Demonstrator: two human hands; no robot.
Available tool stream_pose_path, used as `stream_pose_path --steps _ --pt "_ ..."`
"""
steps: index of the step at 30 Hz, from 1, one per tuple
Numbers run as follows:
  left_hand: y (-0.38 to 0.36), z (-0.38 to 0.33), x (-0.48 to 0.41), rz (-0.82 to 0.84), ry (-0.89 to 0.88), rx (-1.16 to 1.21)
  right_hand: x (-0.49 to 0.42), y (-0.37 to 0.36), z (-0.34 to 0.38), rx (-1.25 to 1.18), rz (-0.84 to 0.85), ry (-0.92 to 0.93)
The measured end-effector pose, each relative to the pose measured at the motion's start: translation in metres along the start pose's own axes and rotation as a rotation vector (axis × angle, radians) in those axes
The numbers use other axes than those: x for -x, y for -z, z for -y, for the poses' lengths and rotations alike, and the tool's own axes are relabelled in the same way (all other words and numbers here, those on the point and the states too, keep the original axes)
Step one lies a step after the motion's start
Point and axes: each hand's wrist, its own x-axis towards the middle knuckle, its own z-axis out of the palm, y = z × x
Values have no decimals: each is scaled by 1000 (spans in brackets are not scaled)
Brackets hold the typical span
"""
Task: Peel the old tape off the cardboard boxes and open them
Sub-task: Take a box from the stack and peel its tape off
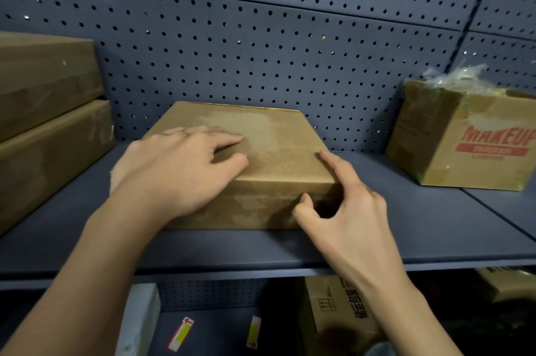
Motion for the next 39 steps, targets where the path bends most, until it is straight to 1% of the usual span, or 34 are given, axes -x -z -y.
stream_pose_path --steps 5,10,18,26,29,32,35,39 --pt "0 -1 0 -5 -2 -9 0 0 -3 10 -22 31" --pt "0 0 0 -6 -10 -8 4 2 -5 -36 20 -6" --pt "-1 0 0 -18 -3 -8 5 1 -4 -42 26 -2" --pt "-2 1 0 -21 -7 -13 6 -4 1 -37 -2 -34" --pt "-1 0 0 -15 -5 -16 6 -6 -3 -40 -10 -10" --pt "-2 1 -1 -17 -5 -18 13 -5 -4 -119 0 -17" --pt "-3 1 -2 -14 3 -13 19 -9 -7 -224 -77 41" --pt "-3 1 -2 -16 8 -19 20 -16 -5 -326 -212 39"
